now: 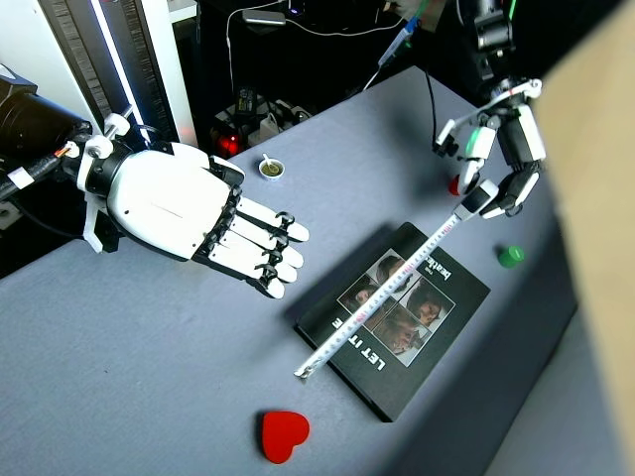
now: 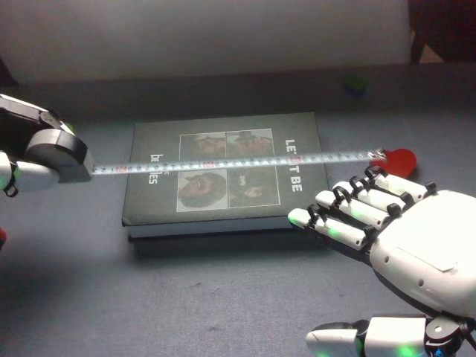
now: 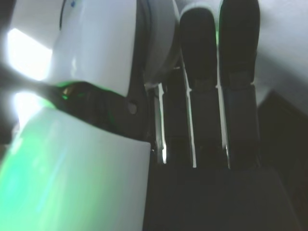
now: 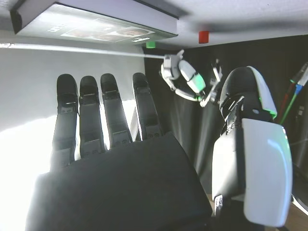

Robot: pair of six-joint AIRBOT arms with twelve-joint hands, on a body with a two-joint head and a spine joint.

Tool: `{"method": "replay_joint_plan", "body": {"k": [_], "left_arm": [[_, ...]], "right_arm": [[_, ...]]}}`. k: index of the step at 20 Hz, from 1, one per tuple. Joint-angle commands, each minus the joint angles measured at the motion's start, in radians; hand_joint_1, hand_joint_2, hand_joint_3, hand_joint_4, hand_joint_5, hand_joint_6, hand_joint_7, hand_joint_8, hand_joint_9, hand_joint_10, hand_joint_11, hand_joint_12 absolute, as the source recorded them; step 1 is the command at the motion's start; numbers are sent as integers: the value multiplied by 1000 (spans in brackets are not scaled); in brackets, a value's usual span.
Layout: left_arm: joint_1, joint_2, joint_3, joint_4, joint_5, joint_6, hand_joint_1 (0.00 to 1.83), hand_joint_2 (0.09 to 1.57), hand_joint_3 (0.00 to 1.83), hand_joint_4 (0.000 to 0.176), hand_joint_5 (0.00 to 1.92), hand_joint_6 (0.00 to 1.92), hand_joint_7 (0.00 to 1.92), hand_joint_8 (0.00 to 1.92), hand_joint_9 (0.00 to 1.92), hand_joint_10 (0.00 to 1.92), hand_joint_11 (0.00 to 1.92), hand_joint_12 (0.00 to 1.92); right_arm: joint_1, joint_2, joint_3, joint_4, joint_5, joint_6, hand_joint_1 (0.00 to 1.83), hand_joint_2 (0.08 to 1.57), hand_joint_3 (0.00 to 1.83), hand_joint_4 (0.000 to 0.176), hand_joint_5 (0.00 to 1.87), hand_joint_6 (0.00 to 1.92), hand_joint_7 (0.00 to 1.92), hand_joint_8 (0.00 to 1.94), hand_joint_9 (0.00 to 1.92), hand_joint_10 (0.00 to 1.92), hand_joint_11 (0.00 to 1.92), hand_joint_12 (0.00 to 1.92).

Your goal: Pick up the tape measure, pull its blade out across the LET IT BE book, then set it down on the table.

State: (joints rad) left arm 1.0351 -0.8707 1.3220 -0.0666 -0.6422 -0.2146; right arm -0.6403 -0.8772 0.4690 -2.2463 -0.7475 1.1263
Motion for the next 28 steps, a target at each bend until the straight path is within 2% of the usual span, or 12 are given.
{"method": "replay_joint_plan", "body": {"k": [1, 4, 11, 18, 28], "left_arm": [[-12, 26, -27, -31, -72, 1, 1382, 1097, 0, 0, 955, 867, 964, 947, 1020, 1150, 1011, 996], [0, 77, -135, -57, -71, 41, 1382, 1097, 0, 0, 955, 863, 965, 949, 1022, 1149, 1020, 999], [96, 110, -254, -100, -135, 67, 1382, 1097, 0, 0, 960, 861, 971, 938, 1013, 1160, 1008, 999], [229, 80, -270, -112, -225, 60, 1382, 1096, 0, 0, 958, 861, 974, 937, 1015, 1156, 1016, 999], [281, 33, -250, -112, -249, 58, 1380, 1105, 1, 0, 926, 902, 959, 953, 1000, 1190, 997, 1037]], "right_arm": [[4, 0, -5, -64, -70, 5, 0, 1015, 3, 119, 6, 1, 44, 1, 54, 2, 0, 497], [3, 0, -5, -64, -72, 5, 0, 1022, 4, 119, 8, 1, 44, 0, 56, 1, 0, 575], [3, 0, -5, -65, -72, 5, 0, 1025, 2, 120, 20, 2, 54, 1, 60, 1, 0, 520], [0, -4, -5, -67, -73, 5, 0, 1027, 1, 119, 20, 1, 52, 2, 67, 2, 0, 541], [-3, -6, -4, -74, -78, 5, 0, 1022, 0, 118, 31, 3, 59, 3, 75, 4, 0, 522]]}}
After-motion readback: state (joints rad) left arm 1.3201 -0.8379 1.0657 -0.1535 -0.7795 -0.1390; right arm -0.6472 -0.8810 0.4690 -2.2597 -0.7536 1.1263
